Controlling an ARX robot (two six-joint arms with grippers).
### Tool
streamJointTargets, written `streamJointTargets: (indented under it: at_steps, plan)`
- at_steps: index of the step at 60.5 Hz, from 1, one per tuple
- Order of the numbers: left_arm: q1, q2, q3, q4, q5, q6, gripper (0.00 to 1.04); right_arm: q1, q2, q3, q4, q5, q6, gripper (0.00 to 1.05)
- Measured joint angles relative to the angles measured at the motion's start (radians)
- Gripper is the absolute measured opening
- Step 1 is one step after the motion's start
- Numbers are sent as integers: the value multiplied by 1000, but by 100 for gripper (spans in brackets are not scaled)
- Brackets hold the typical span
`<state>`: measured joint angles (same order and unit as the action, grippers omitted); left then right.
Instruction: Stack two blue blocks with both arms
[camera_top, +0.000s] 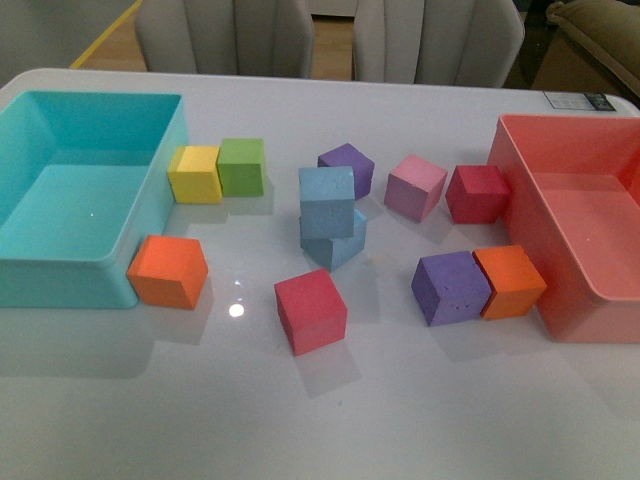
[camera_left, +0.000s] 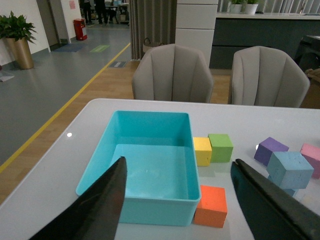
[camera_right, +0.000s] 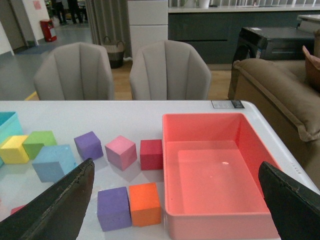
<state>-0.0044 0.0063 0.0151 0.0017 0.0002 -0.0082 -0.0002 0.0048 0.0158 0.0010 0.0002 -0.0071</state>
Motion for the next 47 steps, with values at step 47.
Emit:
streamJointTargets:
  at_steps: [47]
  plan:
    - [0,0,0,0,0,2,96,0,0,0,0,0,0,96]
